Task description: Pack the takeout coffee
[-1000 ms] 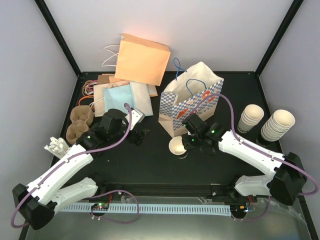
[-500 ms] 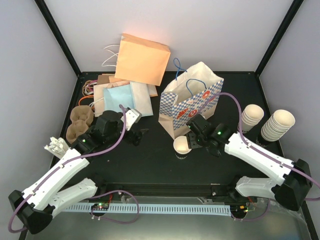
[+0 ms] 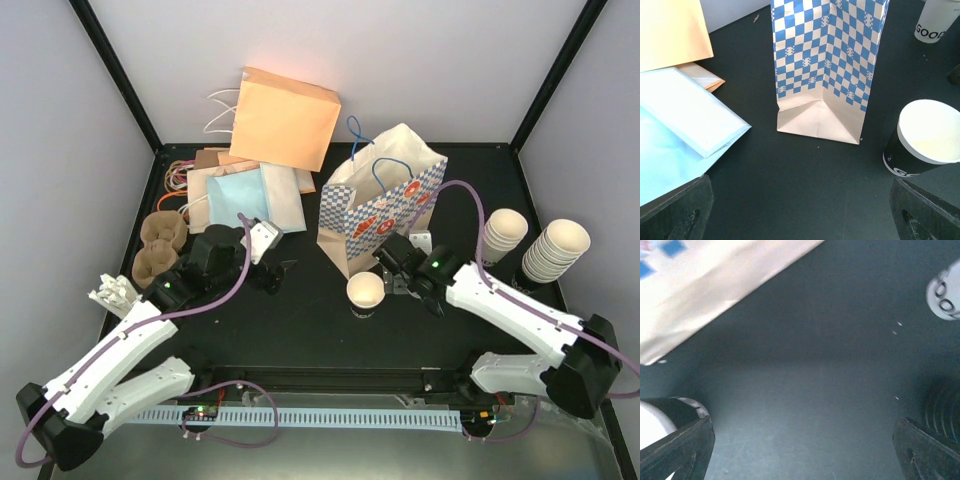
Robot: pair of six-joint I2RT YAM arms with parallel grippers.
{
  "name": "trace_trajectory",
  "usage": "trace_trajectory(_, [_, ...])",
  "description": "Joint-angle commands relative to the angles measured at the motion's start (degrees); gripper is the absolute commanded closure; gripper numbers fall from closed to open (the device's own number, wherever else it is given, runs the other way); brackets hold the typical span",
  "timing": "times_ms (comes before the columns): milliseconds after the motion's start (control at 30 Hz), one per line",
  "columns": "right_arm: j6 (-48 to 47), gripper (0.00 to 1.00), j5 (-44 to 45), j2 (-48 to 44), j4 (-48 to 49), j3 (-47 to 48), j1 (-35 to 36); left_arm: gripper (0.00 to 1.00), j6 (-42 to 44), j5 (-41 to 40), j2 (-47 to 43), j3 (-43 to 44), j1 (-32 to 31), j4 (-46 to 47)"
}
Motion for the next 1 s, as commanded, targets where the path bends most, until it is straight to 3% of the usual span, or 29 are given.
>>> trace_trajectory(0, [9.23, 0.0, 7.17, 4.42, -7.65, 1.57, -1.76, 0.01, 0.36, -0.07, -0.97, -0.17, -0.41, 1.42])
trace_trajectory(167, [20.86, 0.0, 9.5, 7.18, -16.2, 2.85, -9.41, 0.01, 0.35, 0.47, -1.31, -0.82, -0.45, 1.91])
trace_trajectory(367, [24.01, 0.0, 7.58, -5.07, -11.94, -4.54, -20.92, 0.01, 0.33, 1.3, -1.43, -1.06, -0.59, 2.47])
trace_trajectory(533, [20.03, 0.0, 3.17, -11.22, -7.54, -7.64, -35.84, 0.01, 0.25, 2.28, -1.48, -1.23, -0.68, 2.73])
trace_trajectory(700, [18.5, 0.0, 2.85, -11.52, -8.49, -7.22, -43.91, 0.01, 0.16, 3.58, -2.02, -1.94, -0.78, 3.8])
trace_trajectory(800, [14.2, 0.0, -1.66, -13.95, -4.72, -9.73, -50.27, 0.01, 0.08, 4.13, -1.69, -1.86, -0.85, 3.8])
trace_trajectory(967, [12.17, 0.0, -6.48, -15.48, -2.55, -11.14, -54.59, 0.01, -0.09, 4.26, -1.59, -2.18, -0.91, 3.87])
